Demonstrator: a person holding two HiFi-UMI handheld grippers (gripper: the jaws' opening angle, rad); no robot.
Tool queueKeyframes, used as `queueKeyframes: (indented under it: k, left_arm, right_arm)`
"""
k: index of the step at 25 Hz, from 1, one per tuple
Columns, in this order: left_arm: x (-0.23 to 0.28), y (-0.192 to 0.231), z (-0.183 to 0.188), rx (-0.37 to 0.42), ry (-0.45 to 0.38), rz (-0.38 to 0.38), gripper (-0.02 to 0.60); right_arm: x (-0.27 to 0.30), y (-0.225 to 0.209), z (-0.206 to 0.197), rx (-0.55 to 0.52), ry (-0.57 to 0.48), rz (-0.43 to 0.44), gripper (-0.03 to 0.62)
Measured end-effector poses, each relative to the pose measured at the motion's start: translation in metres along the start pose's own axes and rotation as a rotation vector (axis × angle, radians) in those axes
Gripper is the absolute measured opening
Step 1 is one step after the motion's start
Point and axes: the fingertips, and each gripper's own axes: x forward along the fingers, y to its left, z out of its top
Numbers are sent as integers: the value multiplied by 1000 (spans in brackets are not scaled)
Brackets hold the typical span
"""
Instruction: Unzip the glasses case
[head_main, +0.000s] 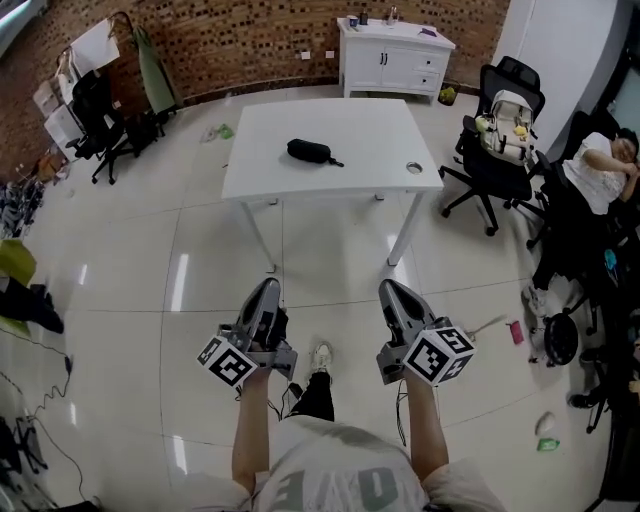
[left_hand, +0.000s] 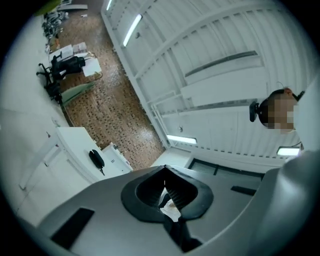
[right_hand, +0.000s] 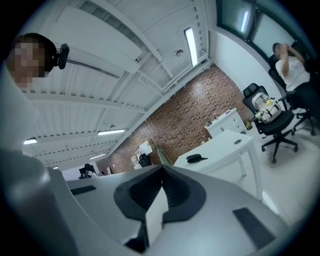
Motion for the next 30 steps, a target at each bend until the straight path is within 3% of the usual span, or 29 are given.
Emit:
queueKeyframes:
  k: [6,11,14,22,30]
  left_arm:
    - [-85,-101,-16,127,17,54,-3]
    - [-119,-134,-7,296,-2,191,-2]
    - [-130,-154,-15,316,20,183,-3]
    - [-140,-176,-33,461,113,162,-3]
    - [-148,-179,-31,472,140,129,-2]
  right_arm:
    - [-115,52,-21,-40,-6,-23,0]
    - [-169,82,-21,-77,-44,-40,0]
    - [-189,98,-23,-112,-46,-50,0]
    - [-199,125,-44,-139,-14,-37,0]
    - [-189,152,-54,-173,11,-14,0]
